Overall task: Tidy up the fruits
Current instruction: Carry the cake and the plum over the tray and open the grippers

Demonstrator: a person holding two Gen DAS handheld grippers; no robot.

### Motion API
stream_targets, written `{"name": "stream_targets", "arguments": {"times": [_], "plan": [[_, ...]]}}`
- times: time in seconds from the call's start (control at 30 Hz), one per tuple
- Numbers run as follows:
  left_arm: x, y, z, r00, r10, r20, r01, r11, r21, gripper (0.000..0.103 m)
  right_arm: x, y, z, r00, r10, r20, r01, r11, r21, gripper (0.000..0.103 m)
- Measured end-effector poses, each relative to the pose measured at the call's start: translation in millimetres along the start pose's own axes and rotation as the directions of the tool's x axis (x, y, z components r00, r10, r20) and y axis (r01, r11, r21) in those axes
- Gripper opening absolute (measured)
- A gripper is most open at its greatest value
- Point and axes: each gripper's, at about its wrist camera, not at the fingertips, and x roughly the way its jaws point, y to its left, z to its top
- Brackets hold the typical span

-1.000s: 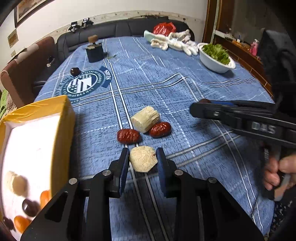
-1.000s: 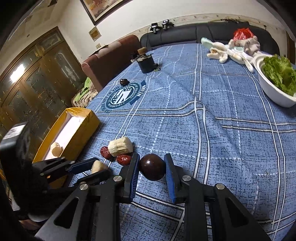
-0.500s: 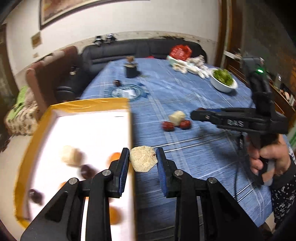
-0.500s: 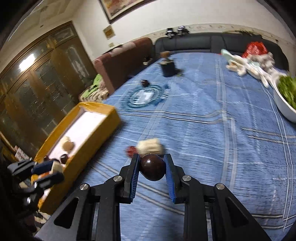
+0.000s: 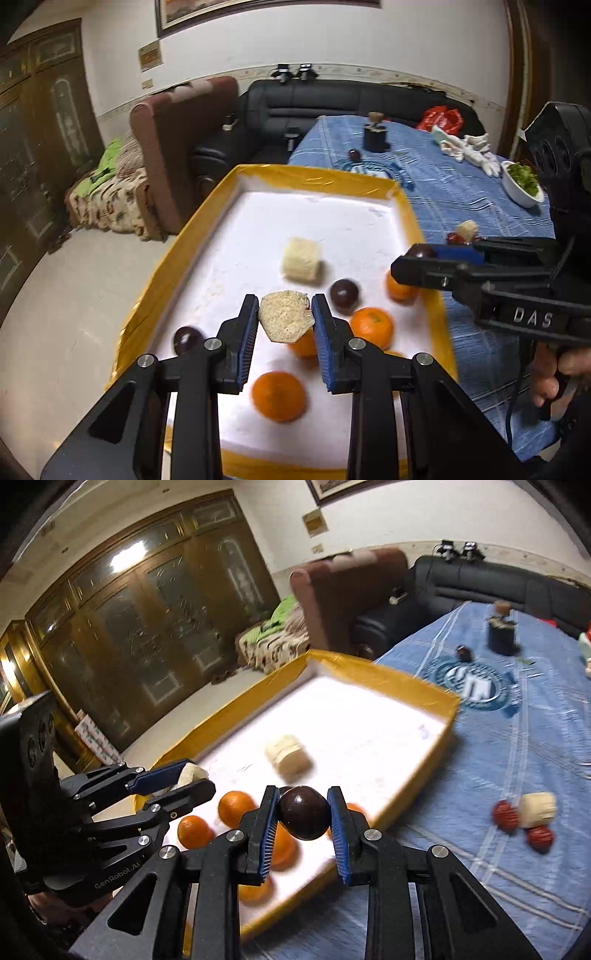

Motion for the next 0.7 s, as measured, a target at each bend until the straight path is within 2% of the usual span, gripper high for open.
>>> {"name": "stream_targets", "arguments": {"times": [0.2,0.37,0.4,0.43,0.53,0.57,0.7], "plan": [[4.6,10.7,-6.2,0.999,0.042,-0.009,-0.043,0.999,-0.019,0.027,27.1,20.0,-3.3,0.999,-0.02,-0.042,0.018,0.999,-0.041,0.027],[9.4,14.8,-9.3,0.995,0.088,-0.037,-0.089,0.996,-0.029,0.027,32.5,26.0,-7.8,0.997,-0.043,-0.059,0.039,0.997,-0.061,0.031],[8.8,16.0,-9.7,0.994,0.098,-0.04,-0.099,0.995,-0.028,0.028,30.7,26.0,-7.4,0.998,-0.036,-0.058,0.033,0.998,-0.06,0.037],[8.0,16.4,-9.6,0.994,0.104,-0.039,-0.105,0.994,-0.027,0.032,28.9,24.5,-6.5,0.998,-0.029,-0.054,0.026,0.998,-0.055,0.042],[4.5,16.4,-7.7,0.992,0.121,-0.035,-0.122,0.992,-0.029,0.062,16.1,20.1,-3.6,0.999,-0.031,-0.024,0.03,0.998,-0.054,0.046],[2.0,14.3,-6.6,0.992,0.126,-0.024,-0.126,0.992,-0.027,0.066,7.9,15.4,-2.1,1.0,-0.025,-0.007,0.025,0.998,-0.052,0.047],[-3.6,4.8,-1.9,0.992,0.122,-0.008,-0.122,0.992,0.006,0.07,-25.5,-11.5,3.5,0.996,-0.055,0.066,0.056,0.998,-0.018,0.052]]}}
